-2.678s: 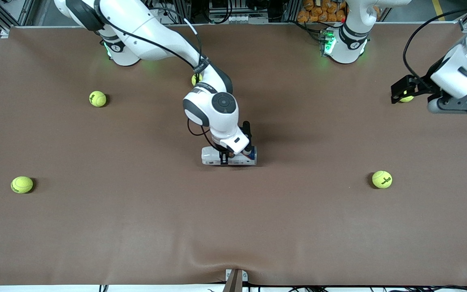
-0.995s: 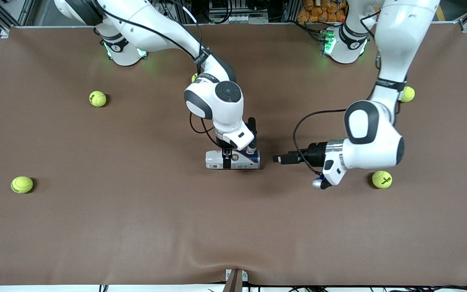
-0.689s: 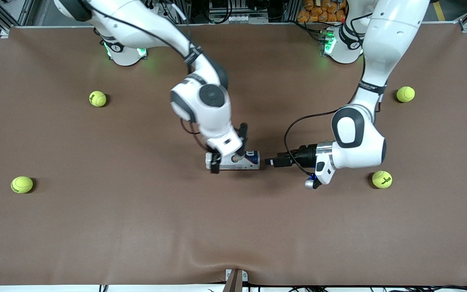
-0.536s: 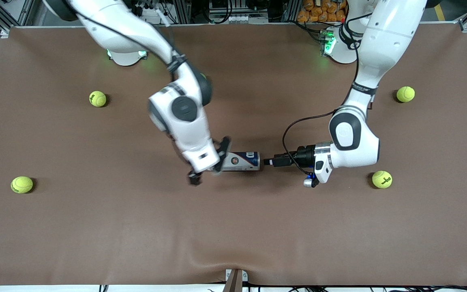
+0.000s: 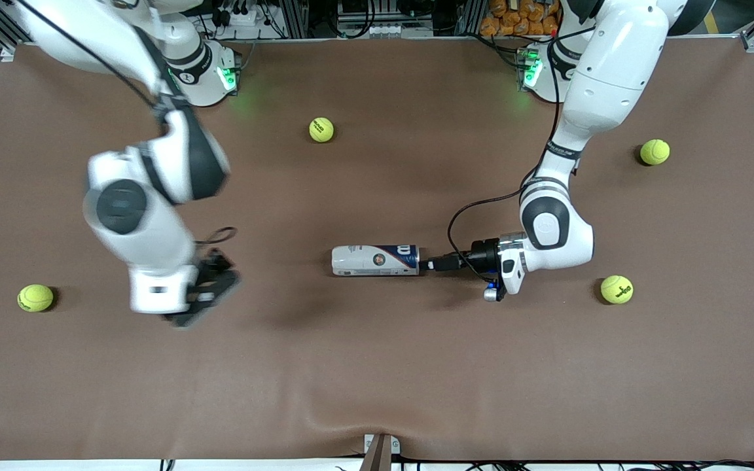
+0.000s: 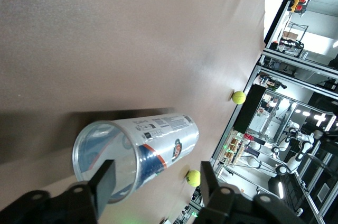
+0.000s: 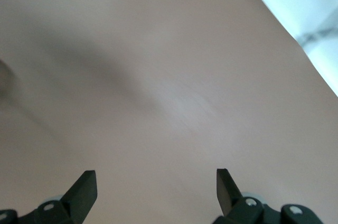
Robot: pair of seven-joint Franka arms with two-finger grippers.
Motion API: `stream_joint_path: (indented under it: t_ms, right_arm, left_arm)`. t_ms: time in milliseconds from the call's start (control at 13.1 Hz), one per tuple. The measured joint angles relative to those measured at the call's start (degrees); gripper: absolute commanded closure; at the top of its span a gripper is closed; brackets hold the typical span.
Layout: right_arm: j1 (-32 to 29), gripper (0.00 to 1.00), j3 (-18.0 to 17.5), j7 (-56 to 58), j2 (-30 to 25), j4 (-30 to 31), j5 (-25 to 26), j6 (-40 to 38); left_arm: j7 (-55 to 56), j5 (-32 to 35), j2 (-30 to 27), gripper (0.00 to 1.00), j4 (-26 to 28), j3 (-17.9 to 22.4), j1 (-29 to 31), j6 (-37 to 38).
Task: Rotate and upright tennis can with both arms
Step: 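Grasp the can end with the left gripper while the right gripper releases, then lift the can end with the left gripper, tilting it upright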
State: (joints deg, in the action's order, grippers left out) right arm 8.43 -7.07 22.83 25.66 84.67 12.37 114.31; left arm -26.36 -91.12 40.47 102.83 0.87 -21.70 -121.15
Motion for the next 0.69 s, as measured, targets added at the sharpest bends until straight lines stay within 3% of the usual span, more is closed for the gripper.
stream_joint_path:
  t_ms: [153, 306, 383, 536, 612, 689]
  right_arm:
    - [-5.6, 0.0, 0.0, -0.4, -3.4, 1.2, -0.5, -4.1]
    - [-10.0, 0.0, 0.0, -2.6, -6.2, 1.5, -2.4, -9.1]
    - [-11.4, 0.0, 0.0, -4.7, -7.7, 1.6, -3.7, -11.7]
    - [-12.9, 0.0, 0.0, -8.8, -10.8, 1.6, -7.4, -16.2]
    - [-13.3, 0.0, 0.0, -10.2, -12.2, 1.6, -8.6, -17.9]
    - [-13.8, 0.0, 0.0, -11.1, -13.5, 1.6, -9.0, -19.0]
  left_arm:
    - [-0.5, -1.5, 0.8, 0.37, 0.0, 0.0, -0.4, 0.0]
    - [-1.2, -3.5, 1.6, 0.5, 0.0, -0.1, -1.4, 0.0]
    - [-1.4, -4.0, 2.0, 0.58, 0.0, -0.1, -1.8, 0.0]
    - [-1.5, -4.3, 2.7, 0.9, -0.1, -0.2, -2.3, 0.0]
    - [-1.5, -4.4, 3.1, 1.0, -0.2, -0.3, -2.4, 0.0]
    - [-1.5, -4.8, 3.1, 1.0, -0.5, -0.3, -2.3, 0.1]
